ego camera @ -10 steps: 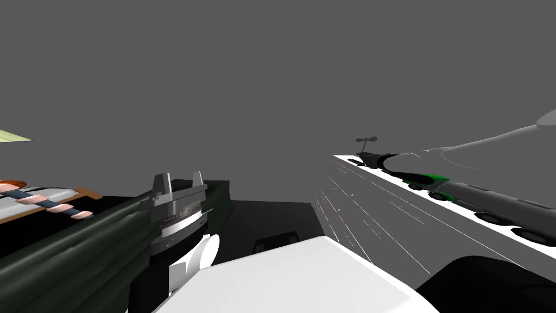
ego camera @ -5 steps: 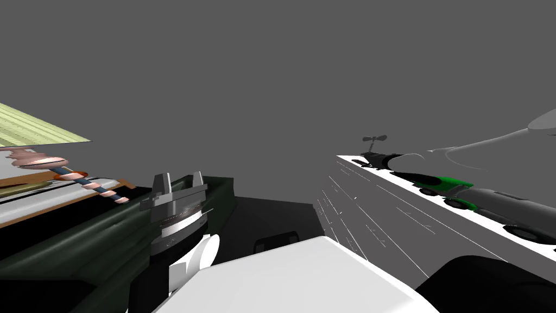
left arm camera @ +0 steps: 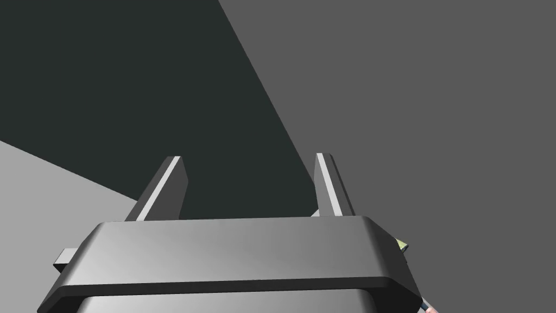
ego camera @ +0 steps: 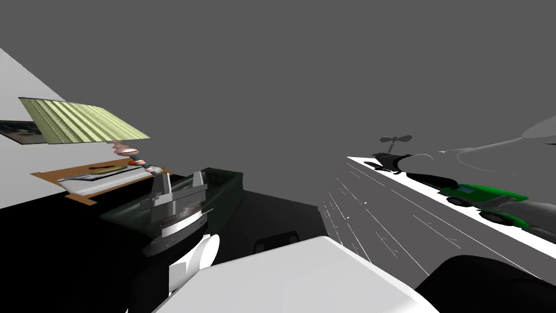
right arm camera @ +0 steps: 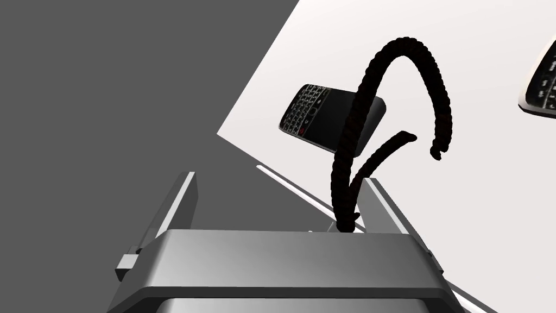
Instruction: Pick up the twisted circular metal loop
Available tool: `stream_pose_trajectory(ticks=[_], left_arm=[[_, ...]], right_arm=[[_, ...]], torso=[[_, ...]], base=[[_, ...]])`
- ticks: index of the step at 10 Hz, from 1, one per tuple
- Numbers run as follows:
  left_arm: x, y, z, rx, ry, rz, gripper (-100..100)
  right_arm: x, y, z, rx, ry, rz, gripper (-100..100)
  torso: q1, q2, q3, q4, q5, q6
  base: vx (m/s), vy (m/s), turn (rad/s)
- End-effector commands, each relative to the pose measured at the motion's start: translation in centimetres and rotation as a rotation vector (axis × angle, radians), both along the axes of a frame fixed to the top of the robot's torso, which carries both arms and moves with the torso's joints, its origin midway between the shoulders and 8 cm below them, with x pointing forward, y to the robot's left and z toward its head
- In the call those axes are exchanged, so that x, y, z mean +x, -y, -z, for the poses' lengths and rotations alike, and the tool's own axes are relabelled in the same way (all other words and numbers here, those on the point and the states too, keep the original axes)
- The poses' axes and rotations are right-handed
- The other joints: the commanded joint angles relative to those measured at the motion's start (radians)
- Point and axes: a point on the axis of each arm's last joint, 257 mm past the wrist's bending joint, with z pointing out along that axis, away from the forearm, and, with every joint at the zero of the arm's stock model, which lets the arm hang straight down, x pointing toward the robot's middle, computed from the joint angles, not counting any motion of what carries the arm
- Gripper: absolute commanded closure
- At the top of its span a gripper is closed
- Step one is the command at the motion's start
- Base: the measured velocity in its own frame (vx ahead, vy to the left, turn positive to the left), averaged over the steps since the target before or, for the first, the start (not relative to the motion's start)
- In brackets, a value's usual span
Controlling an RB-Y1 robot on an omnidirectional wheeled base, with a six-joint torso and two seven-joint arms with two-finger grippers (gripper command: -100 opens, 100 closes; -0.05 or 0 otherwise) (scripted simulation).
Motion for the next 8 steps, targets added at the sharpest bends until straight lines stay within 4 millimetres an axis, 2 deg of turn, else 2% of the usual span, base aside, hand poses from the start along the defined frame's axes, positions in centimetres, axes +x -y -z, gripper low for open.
stream_pose_trajectory(ticks=[1, 3, 5, 6, 8], left_arm=[[0.0, 0.0, 0.0, 0.000, 0.000, 0.000, 0], [0.0, 0.0, 0.0, 0.000, 0.000, 0.000, 0], [0.0, 0.0, 0.0, 0.000, 0.000, 0.000, 0], [0.0, 0.0, 0.0, 0.000, 0.000, 0.000, 0], [0.0, 0.0, 0.0, 0.000, 0.000, 0.000, 0]], right_arm=[[-1.4, 1.3, 0.0, -0.002, -0.001, 0.040, -100], [-3.1, 3.0, -0.2, -0.006, 0.000, 0.089, -100], [-2.9, 2.7, -0.2, -0.007, 0.001, 0.083, -100], [-2.9, 2.8, -0.2, -0.006, 0.000, 0.085, 100], [-3.0, 2.8, -0.1, -0.005, -0.002, 0.086, 100]], torso=[[0.000, 0.000, 0.000, 0.000, 0.000, 0.000], [-0.001, 0.002, 0.001, 0.001, 0.000, 0.000], [-0.001, -0.001, 0.000, 0.000, 0.000, 0.001], [-0.001, -0.003, -0.002, 0.000, 0.000, 0.001], [0.000, -0.006, -0.003, -0.001, 0.001, 0.000]], base=[[-0.111, -0.001, 0.258], [-0.118, -0.004, 0.243], [-0.040, -0.001, 0.043], [-0.005, 0.000, -0.003], [-0.003, -0.001, 0.003]])
